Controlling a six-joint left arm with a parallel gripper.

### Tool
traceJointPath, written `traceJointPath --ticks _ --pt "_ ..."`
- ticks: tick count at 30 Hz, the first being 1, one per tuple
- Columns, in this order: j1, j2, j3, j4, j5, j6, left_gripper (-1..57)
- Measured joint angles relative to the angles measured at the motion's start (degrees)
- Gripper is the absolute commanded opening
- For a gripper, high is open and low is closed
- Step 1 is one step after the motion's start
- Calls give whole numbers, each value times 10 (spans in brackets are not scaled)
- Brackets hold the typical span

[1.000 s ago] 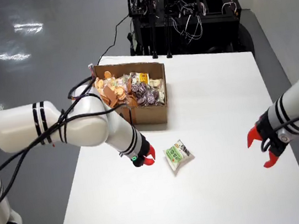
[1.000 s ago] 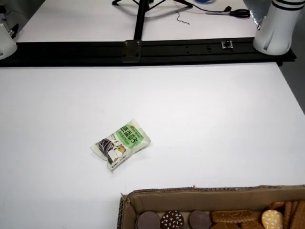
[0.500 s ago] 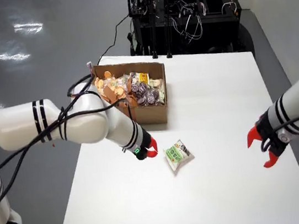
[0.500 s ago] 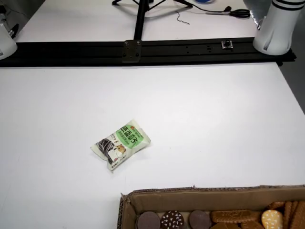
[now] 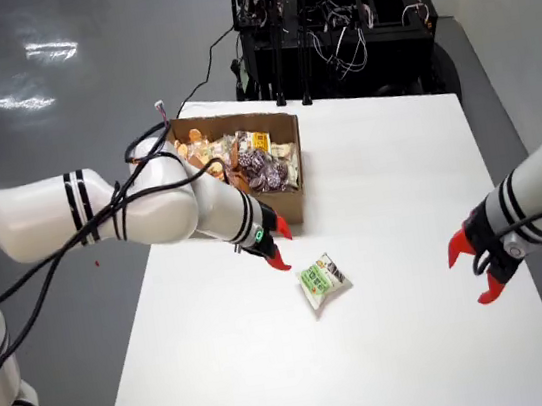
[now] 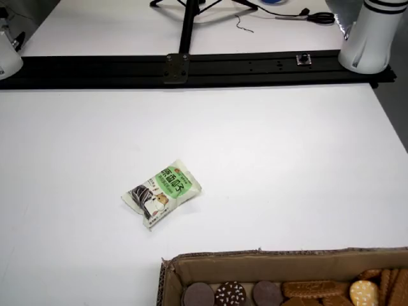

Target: Grasp a snack and put it in the bin.

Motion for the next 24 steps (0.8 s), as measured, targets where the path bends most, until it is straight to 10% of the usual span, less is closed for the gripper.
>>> traceJointPath --ticks 24 --pt "29 207 -200 58 44 -282 490"
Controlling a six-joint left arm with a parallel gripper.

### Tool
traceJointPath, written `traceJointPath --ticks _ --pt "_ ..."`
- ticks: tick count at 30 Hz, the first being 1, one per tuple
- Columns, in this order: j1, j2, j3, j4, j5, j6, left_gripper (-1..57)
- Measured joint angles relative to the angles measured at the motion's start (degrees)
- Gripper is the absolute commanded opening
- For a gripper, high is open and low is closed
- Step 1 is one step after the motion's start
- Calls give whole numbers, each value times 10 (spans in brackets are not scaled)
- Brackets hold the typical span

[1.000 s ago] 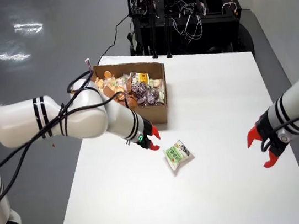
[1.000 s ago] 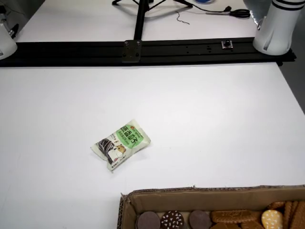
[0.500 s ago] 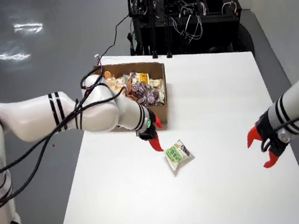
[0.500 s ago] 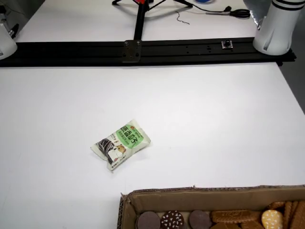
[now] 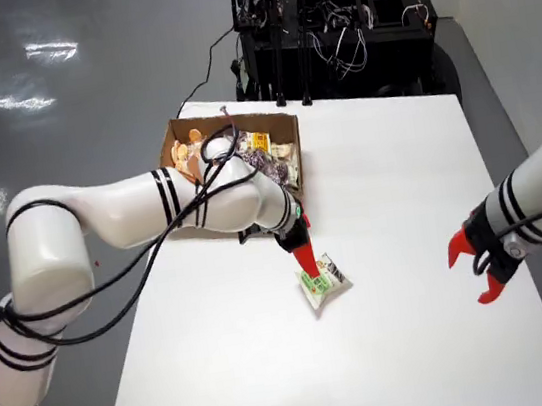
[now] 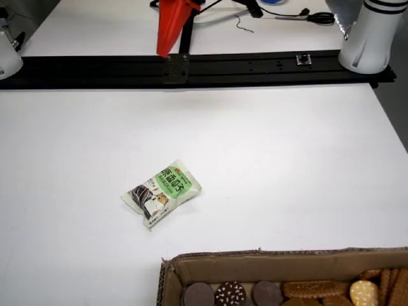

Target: Grasp a snack and put it in the bin.

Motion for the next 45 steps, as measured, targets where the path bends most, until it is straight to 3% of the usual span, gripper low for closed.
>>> traceJointPath --ticks 8,17,34,45 --pt "17 69 -70 19 34 -92 510" --pt "31 106 -83 45 50 -155 554" --pt "38 228 -228 69 131 -199 562" --pt "41 327 -343 71 146 -204 558"
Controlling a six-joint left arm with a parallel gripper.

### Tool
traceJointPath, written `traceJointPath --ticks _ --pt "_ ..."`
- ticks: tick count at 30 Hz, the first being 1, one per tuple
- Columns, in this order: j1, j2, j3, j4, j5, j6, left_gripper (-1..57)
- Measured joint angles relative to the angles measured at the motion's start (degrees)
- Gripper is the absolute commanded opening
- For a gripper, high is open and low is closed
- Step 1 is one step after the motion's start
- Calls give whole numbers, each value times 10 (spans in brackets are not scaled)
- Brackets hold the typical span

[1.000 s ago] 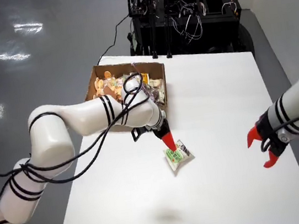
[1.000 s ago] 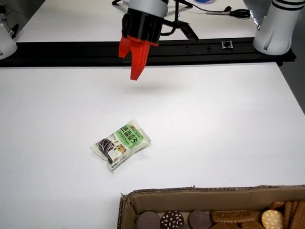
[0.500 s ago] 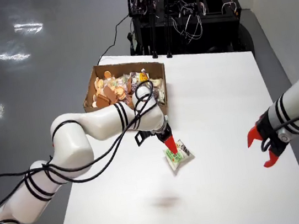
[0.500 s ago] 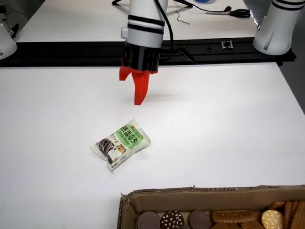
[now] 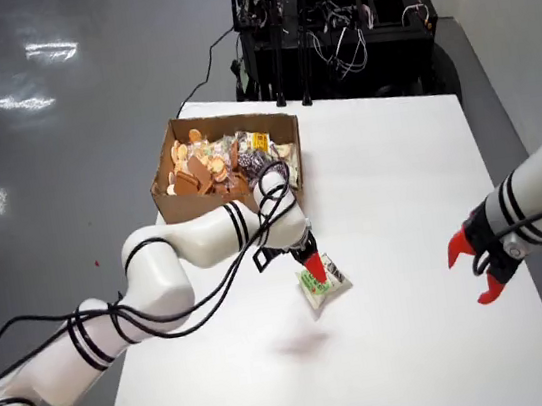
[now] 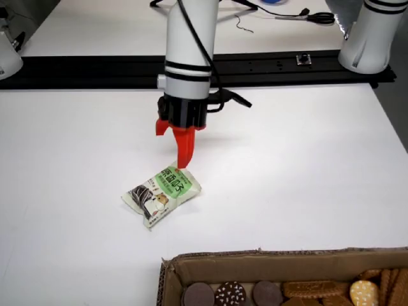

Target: Grasp a snack and put it in the bin.

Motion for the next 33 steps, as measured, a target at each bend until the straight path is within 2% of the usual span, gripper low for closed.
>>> traceJointPath --ticks 8,33 --pt "3 50 -56 -1 2 1 558" --pt "4 136 -153 7 -18 2 546"
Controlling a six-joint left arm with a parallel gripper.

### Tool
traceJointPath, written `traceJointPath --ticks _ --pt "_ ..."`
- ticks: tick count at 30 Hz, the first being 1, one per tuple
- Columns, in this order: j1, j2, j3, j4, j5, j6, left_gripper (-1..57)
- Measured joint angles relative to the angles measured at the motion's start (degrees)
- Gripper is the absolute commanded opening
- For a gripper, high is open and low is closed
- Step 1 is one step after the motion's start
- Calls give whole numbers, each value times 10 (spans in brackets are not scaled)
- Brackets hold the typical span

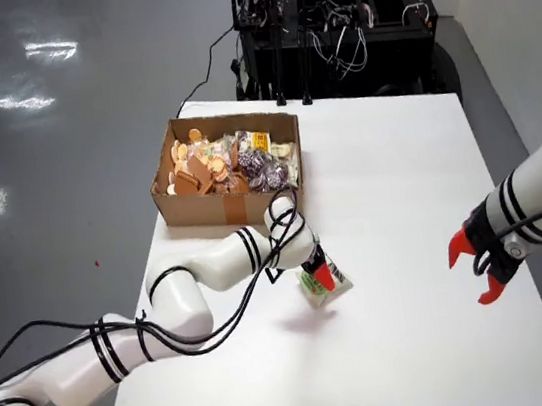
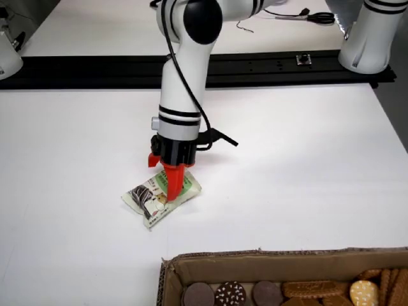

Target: Grasp a snack and put it in the bin.

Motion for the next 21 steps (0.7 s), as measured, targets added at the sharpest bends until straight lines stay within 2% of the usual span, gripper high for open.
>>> traceJointPath --ticks 21 --pt "-2 26 -1 5 -32 0 506"
